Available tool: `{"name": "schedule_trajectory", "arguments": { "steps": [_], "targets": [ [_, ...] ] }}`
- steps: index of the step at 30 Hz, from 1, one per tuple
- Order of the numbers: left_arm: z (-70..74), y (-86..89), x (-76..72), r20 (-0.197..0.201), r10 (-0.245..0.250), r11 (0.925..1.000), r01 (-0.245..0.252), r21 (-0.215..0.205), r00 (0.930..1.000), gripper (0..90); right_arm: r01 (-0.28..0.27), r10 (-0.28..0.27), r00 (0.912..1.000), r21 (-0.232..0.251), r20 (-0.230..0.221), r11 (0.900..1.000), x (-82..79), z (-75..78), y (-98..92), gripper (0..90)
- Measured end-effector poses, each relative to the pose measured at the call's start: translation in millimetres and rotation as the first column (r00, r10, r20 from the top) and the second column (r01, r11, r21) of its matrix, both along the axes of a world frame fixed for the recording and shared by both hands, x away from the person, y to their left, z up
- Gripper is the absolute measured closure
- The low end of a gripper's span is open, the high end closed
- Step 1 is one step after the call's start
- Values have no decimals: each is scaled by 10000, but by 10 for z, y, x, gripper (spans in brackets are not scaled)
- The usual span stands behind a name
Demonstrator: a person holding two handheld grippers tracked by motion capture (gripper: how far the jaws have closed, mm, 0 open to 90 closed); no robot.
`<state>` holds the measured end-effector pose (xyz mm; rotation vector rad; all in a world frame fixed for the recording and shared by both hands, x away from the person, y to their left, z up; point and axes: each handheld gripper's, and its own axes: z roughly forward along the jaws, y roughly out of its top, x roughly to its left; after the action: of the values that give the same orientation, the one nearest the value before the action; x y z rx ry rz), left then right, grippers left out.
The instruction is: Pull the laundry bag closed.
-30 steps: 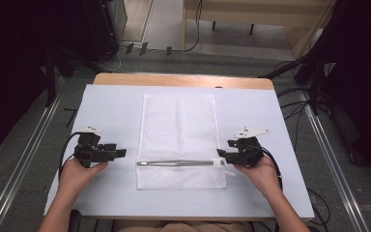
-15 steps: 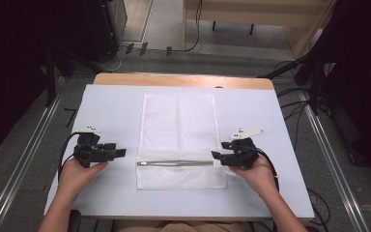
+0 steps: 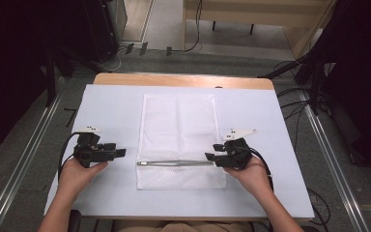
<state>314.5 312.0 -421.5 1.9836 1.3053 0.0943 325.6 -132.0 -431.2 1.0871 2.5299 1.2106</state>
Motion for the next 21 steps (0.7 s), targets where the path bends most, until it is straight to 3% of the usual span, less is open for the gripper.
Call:
{"name": "schedule_trajectory", "arguments": {
  "steps": [21],
  "targets": [
    [-4, -4, 0, 6, -16, 10000, 16, -8, 10000, 403, -1020, 1020, 9948, -8, -22, 9948, -64, 18, 368, 642]
  ]
}}
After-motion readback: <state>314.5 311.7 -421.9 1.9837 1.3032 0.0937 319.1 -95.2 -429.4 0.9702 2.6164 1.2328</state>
